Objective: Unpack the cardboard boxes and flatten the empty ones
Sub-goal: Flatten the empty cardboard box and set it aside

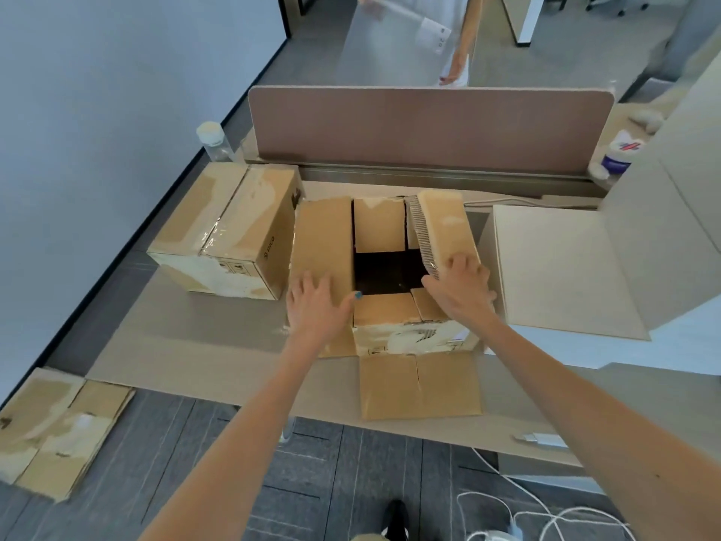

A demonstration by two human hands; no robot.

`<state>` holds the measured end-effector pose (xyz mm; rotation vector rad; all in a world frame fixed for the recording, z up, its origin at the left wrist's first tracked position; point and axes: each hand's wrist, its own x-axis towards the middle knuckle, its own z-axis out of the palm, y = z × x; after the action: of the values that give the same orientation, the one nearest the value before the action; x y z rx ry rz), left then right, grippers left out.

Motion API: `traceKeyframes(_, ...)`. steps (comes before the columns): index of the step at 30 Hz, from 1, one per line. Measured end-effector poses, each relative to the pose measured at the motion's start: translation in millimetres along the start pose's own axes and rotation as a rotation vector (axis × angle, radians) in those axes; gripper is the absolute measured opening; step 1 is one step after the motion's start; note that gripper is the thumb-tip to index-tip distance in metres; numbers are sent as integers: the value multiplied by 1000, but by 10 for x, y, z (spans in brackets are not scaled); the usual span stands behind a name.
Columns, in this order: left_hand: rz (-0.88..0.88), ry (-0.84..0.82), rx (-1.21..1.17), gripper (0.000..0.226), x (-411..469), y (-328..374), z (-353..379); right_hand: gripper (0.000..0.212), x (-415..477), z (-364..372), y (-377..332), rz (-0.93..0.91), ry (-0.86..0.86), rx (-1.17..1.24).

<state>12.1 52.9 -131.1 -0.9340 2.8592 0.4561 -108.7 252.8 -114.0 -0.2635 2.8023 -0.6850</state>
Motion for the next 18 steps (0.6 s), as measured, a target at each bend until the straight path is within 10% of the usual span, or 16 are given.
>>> traceKeyframes(5,-24,-125,-264,87,-4,147,304,67,81,-129,110,-15,-62,151)
traceKeyframes(18,-6,-21,-310,74,368,323,298,81,333,241,-61,-197,29,-405)
